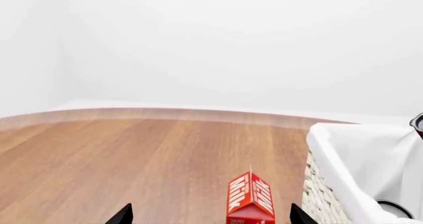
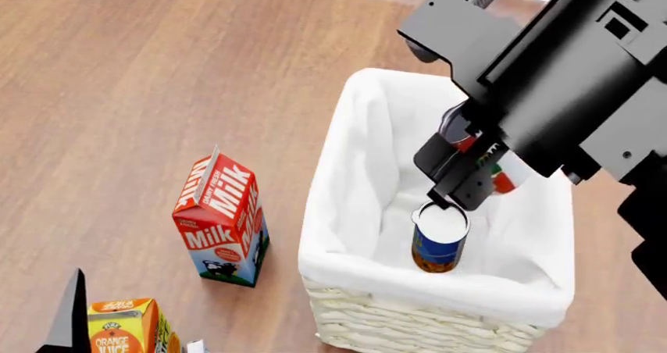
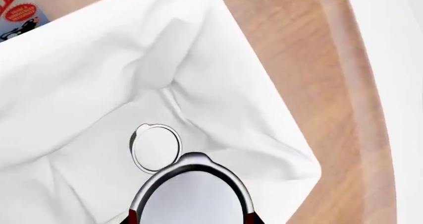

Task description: Pick up the alphabet soup and the tomato sauce, and put them in the basket.

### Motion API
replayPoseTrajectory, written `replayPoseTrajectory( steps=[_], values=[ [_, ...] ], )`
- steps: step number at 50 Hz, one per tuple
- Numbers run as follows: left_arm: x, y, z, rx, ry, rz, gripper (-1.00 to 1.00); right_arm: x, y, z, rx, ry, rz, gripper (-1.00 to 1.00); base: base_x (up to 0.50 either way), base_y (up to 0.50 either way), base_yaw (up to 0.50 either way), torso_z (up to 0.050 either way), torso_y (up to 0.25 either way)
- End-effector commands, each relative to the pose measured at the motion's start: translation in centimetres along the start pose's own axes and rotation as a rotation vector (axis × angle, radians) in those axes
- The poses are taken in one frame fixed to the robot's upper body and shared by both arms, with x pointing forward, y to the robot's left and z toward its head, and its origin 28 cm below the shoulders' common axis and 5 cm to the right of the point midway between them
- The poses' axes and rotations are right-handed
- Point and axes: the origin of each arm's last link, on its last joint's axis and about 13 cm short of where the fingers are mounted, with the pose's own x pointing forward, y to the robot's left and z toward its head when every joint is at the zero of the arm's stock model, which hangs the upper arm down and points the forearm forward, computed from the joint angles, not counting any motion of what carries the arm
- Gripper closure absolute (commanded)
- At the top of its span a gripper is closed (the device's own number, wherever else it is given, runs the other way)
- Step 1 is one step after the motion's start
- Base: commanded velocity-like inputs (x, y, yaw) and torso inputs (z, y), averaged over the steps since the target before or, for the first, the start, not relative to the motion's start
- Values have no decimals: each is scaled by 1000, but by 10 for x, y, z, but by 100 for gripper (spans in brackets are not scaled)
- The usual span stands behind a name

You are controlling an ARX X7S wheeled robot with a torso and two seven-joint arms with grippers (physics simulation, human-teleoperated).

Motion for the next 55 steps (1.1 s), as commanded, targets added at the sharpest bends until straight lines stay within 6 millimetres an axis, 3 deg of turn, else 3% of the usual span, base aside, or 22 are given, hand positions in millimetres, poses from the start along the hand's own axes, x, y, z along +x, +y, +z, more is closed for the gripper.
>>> replayPoseTrajectory(
  steps=[1,55],
  values=[
    [8,0,-2,-42,-41,-10,-100,11,8,16,-59,-56,43,100,0,0,0,0,0],
    [9,2,-3,-38,-34,-1,-100,67,30,11,-89,-11,76,100,0,0,0,0,0]
  ],
)
